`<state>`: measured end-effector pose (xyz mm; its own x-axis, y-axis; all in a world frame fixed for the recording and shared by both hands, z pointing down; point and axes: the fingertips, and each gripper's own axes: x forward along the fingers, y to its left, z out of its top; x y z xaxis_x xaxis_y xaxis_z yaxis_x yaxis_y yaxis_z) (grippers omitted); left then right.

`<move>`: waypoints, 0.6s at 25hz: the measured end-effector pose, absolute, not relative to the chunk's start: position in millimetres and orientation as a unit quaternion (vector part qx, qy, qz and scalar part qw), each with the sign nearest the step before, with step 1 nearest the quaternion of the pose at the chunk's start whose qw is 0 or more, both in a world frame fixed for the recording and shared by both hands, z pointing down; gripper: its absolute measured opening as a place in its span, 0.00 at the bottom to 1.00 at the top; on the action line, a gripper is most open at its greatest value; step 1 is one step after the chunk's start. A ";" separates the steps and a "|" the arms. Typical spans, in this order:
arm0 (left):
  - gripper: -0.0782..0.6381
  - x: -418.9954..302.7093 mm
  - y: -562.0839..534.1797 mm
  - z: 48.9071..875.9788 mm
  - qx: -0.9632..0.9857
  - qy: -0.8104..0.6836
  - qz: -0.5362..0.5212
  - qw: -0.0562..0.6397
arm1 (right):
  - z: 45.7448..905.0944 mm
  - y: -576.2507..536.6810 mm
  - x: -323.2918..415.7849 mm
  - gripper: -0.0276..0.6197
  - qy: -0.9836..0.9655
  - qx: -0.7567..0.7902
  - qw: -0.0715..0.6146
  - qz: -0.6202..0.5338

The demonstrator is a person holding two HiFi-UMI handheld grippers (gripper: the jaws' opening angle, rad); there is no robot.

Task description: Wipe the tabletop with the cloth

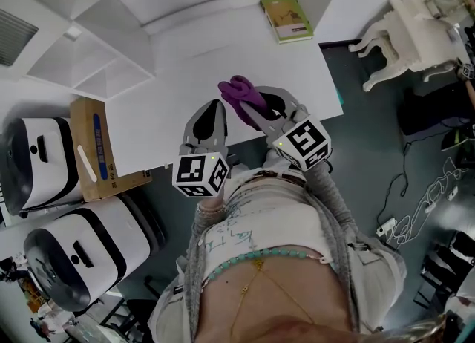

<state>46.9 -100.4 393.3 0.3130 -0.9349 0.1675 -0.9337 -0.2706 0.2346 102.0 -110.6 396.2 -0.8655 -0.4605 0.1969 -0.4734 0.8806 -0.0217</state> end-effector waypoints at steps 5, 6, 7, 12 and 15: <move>0.11 50.5 -98.2 392.9 0.799 -0.584 -0.007 0.143 | 395.3 -110.2 104.5 0.18 -0.965 0.244 0.092 0.031; 0.11 51.4 -98.0 392.8 0.799 -0.584 -0.008 0.142 | 394.7 -110.5 105.5 0.18 -0.965 0.245 0.091 0.031; 0.11 52.4 -97.6 393.0 0.800 -0.583 -0.008 0.142 | 394.6 -110.5 106.5 0.18 -0.964 0.247 0.091 0.031; 0.11 54.6 -94.6 393.5 0.800 -0.582 -0.008 0.145 | 393.4 -108.0 109.8 0.18 -0.964 0.250 0.093 0.028; 0.11 56.8 -93.9 394.3 0.801 -0.581 -0.008 0.145 | 393.3 -106.6 111.3 0.18 -0.964 0.249 0.093 0.030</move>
<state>56.8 -93.9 394.3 0.3238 -0.9333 0.1551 -0.9286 -0.2821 0.2410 111.3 -106.6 393.3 -0.8588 -0.4740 0.1942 -0.4851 0.8744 -0.0112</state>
